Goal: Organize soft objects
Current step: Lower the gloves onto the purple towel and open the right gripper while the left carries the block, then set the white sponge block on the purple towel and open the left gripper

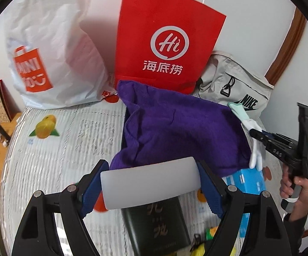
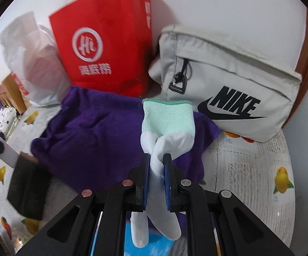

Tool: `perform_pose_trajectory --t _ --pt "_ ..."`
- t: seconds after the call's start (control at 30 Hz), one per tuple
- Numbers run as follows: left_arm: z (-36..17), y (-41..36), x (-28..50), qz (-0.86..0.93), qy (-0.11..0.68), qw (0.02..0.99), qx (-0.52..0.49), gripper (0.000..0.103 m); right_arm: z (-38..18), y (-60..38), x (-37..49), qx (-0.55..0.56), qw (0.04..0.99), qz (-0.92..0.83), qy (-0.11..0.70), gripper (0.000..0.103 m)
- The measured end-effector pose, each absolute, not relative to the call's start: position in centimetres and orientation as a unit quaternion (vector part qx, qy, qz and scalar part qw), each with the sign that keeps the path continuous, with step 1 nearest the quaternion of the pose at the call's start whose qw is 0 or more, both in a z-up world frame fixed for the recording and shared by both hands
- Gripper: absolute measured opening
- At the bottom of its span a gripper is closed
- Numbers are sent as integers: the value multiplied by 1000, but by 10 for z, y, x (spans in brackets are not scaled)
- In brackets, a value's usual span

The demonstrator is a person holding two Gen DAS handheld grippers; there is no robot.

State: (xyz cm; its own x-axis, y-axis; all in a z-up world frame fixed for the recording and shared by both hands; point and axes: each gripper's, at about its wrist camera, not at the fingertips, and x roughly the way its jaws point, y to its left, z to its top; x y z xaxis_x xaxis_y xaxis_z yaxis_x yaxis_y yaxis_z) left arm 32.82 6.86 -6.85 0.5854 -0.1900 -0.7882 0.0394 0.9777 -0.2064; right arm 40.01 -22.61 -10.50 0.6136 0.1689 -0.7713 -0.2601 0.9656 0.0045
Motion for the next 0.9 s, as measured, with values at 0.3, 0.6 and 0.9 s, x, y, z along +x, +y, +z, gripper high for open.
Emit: perform_pose_trajectory --t 0.3,0.6,0.9 --pt "-85 46 388 -87 470 875 -75 82 -142 -229 436 -56 869 124 476 28" --pt "-95 29 446 -91 469 876 -66 82 -123 -240 411 -59 888 116 442 69" --pt "-109 24 485 -87 472 876 -58 83 -102 -248 386 -42 902 118 414 69"
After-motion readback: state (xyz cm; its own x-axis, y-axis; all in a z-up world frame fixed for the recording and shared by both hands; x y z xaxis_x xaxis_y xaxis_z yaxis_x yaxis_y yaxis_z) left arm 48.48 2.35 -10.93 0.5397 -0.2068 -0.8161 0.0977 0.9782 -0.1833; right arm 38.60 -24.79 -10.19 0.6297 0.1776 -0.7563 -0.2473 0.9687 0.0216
